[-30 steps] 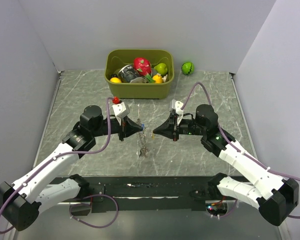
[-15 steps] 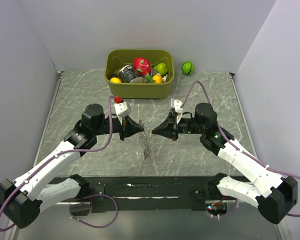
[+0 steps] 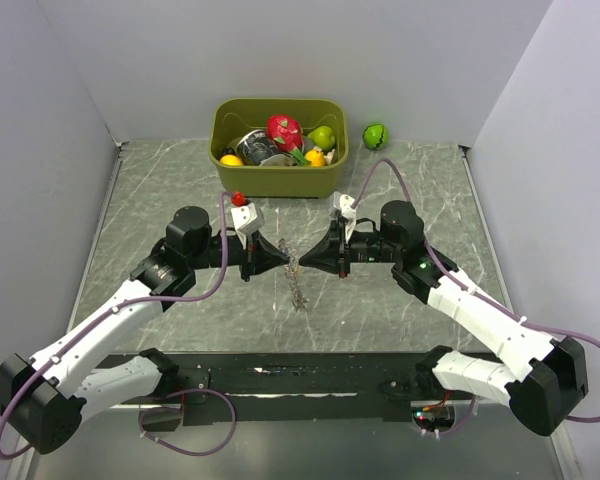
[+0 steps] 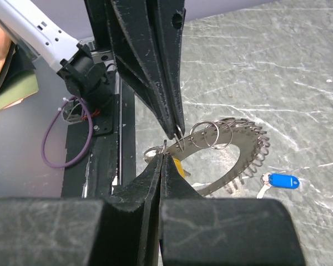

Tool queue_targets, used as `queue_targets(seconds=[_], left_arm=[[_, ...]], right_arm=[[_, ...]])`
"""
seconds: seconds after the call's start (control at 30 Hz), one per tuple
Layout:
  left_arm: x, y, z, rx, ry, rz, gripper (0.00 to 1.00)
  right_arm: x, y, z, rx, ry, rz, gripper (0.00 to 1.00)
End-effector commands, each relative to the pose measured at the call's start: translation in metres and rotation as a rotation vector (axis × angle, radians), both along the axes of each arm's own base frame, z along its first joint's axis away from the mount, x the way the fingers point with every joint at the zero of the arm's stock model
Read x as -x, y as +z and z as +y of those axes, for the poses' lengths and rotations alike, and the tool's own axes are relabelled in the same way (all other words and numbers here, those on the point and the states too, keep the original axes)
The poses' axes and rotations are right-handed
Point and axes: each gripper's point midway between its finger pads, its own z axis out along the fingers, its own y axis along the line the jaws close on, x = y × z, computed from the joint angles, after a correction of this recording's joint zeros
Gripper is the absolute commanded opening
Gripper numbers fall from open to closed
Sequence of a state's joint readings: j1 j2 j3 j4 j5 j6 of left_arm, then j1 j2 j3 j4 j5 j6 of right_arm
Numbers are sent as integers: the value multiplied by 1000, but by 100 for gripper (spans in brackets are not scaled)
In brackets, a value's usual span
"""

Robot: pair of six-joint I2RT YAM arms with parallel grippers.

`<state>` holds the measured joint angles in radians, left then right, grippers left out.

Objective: Put the keys on the keyring

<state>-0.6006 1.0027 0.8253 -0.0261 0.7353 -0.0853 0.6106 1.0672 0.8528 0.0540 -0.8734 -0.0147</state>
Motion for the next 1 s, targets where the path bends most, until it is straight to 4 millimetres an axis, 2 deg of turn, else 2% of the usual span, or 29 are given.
queue_targets(seconds=[0.0, 0.57, 0.97], left_arm=[[0, 36, -6, 67, -43, -108, 1], [3, 40, -8, 69, -42, -116, 1], [6, 41, -7, 74, -45, -123, 1]], right_arm=[[-8, 35, 4, -65, -11, -80, 0], [-17, 26, 7, -42, -32, -53, 0], [-25, 22, -1, -34, -105, -57, 0]])
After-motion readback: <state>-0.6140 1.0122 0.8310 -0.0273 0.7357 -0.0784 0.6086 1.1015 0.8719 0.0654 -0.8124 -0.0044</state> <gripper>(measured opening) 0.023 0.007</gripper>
